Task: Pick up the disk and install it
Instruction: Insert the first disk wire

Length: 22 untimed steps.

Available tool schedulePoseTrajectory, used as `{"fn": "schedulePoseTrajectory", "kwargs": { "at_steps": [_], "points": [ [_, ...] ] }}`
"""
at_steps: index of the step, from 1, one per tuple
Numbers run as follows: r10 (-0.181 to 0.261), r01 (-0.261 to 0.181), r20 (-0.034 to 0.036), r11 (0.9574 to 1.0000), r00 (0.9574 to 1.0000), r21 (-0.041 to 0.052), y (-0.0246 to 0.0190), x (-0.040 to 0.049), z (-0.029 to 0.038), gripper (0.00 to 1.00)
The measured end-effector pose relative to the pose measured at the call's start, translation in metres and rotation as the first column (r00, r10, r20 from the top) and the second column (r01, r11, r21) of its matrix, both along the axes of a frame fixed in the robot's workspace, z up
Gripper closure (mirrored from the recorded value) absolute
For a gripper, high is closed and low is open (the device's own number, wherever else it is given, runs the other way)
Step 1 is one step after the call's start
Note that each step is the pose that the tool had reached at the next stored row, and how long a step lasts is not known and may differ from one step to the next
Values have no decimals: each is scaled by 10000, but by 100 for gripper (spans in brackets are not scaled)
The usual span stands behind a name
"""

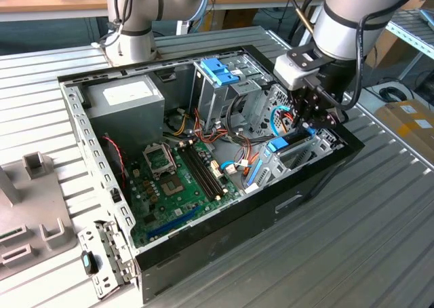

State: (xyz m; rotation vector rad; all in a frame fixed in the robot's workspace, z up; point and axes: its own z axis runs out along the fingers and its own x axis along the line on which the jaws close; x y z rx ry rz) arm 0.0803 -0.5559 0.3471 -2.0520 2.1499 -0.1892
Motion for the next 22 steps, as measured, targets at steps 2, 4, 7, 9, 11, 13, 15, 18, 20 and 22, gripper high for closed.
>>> {"fn": "schedulePoseTrajectory", "kwargs": {
  "at_steps": [2, 4, 7, 9, 11, 13, 15, 18, 20, 22],
  "points": [
    [68, -68, 0, 10000, 10000, -29, -1, 0, -4, 84],
    [90, -90, 0, 10000, 10000, -34, -1, 0, -9, 84],
    [96, -96, 0, 9999, 10000, -33, -2, 0, -25, 84],
    [97, -97, 0, 9999, 10000, -34, -2, 0, -38, 84],
    [99, -99, 0, 9999, 10000, -36, -3, 0, -49, 84],
    [100, -100, 0, 9999, 9999, -36, -4, 0, -57, 84],
    [101, -101, 0, 9999, 9999, -37, -5, -1, -71, 84],
    [99, -99, -1, 9999, 10000, -39, -5, -2, -95, 84],
    [99, -99, 0, 9999, 10000, -40, -6, -2, -98, 84],
    [101, -101, 0, 9999, 9999, -37, -5, -1, -100, 84]
  ]
}}
